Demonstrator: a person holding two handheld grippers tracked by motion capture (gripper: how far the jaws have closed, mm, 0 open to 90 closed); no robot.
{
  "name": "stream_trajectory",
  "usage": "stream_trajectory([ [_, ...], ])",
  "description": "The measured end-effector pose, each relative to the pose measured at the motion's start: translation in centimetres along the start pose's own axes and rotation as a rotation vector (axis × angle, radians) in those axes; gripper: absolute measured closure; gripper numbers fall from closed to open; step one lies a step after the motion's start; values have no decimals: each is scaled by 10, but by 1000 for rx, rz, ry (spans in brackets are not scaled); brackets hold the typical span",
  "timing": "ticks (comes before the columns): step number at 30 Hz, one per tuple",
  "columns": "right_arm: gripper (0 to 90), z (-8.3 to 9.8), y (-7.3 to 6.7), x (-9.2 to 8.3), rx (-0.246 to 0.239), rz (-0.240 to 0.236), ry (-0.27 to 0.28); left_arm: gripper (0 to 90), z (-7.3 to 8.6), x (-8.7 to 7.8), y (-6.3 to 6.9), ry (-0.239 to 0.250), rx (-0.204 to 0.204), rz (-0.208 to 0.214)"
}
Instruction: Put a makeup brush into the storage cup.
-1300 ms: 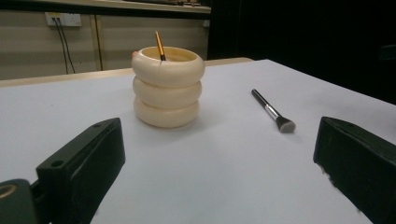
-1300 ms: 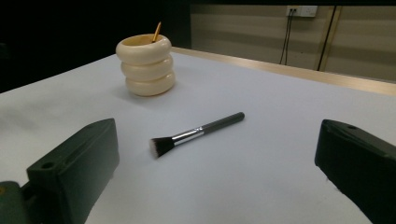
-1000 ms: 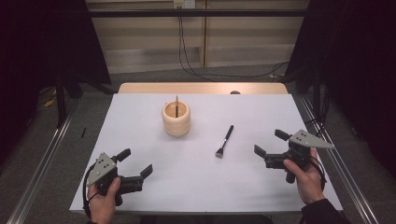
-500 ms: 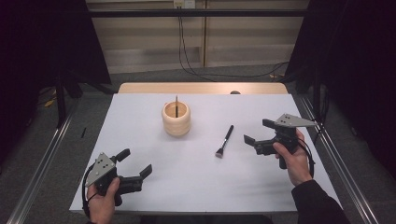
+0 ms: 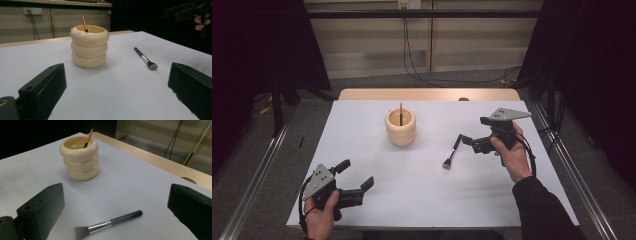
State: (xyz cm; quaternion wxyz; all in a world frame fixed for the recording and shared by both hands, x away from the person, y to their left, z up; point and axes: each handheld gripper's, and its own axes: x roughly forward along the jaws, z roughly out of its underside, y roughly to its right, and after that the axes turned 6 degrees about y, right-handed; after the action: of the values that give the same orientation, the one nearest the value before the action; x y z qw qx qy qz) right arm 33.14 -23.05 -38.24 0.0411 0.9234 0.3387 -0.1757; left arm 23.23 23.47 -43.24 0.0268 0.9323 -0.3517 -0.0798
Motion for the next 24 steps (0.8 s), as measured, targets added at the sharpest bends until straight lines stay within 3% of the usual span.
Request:
stream_trajectory([
  [13, 10, -9, 8, 26, 17, -38, -79, 19, 0, 2, 1, 0, 7, 19],
  [19, 18, -5, 8, 35, 7, -26, -133, 16, 0, 3, 1, 8, -1, 34],
  [24, 44, -2, 10, 41, 11, -25, -177, 16, 0, 2, -2, 8, 4, 15],
])
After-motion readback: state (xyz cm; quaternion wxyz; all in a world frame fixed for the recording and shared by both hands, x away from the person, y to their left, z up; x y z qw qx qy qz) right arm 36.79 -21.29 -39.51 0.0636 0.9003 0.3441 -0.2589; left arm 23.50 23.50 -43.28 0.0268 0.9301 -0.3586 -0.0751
